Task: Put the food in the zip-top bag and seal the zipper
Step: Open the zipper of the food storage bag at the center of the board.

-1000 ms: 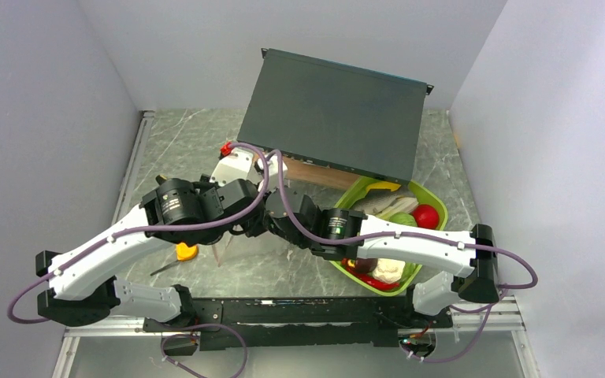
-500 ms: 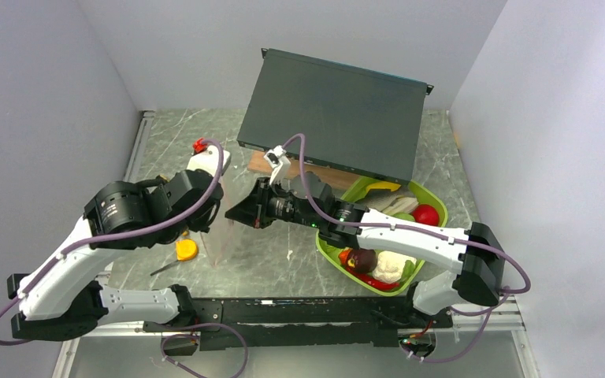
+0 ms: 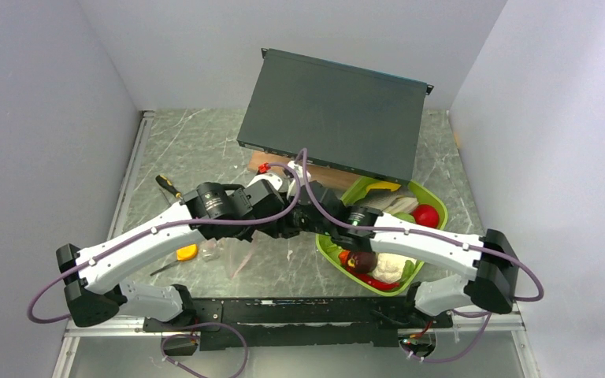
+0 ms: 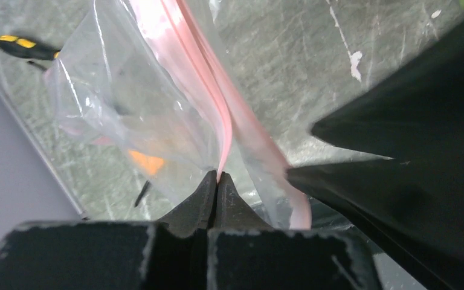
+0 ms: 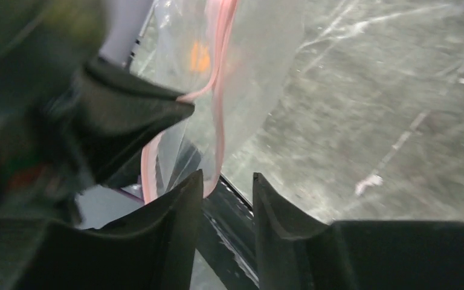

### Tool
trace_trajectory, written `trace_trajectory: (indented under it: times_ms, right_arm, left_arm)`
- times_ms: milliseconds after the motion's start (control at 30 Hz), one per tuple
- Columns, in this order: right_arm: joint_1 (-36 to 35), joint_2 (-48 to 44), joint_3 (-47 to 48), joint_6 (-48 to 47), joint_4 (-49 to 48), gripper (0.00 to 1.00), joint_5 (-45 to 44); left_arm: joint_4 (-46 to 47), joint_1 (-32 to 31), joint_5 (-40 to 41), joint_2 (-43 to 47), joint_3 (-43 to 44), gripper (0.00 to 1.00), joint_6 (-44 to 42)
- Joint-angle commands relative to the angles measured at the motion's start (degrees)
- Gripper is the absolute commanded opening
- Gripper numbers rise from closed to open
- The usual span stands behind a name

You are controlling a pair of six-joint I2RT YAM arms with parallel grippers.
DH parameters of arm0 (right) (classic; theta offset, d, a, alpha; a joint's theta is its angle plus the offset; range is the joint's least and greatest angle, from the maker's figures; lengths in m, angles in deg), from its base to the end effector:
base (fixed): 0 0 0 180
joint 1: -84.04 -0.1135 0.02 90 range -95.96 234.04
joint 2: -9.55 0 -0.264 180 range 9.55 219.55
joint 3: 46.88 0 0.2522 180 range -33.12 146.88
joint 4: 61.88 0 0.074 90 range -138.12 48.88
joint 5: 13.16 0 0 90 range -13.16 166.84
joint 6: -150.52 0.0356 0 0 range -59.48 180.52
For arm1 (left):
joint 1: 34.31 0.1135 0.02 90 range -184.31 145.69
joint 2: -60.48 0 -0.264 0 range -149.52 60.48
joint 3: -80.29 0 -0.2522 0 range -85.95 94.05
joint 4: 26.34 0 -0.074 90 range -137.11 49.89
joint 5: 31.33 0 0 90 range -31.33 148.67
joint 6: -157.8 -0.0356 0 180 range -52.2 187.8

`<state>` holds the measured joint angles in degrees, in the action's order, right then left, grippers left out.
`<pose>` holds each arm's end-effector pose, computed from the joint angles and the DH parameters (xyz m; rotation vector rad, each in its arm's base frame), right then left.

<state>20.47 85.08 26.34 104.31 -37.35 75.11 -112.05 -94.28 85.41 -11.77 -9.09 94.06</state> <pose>0.1362 0.2716 0.3095 -0.3640 2.2086 1.0886 0.1238 -0.1821 0.3468 0.6205 2.4652 0.0928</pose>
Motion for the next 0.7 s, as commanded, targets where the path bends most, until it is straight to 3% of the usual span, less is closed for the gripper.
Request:
trace_trajectory:
  times_ms: [0,367,533,667]
  right_arm:
    - [-0.6,-9.5,-1.3,-7.0,9.2,0.43,-7.6]
    - [-0.6,-21.5,-5.2,-2.9,26.0,0.57,-18.6]
    - [-0.5,-22.3,-5.1,5.7,36.5,0.60,-25.4]
    - [-0.6,-21.5,-5.6,12.7,44.2,0.71,-28.9]
  left_arm:
    - [13.1,2.1,-4.3,6.5,-5.6,0.00,1.9]
    - [22.0,3.9,-5.1,16.5,-15.6,0.00,5.2]
    - [22.1,4.0,-5.9,16.5,-16.5,0.00,5.7]
    - [23.1,4.0,-6.5,16.4,-17.4,0.00,5.9]
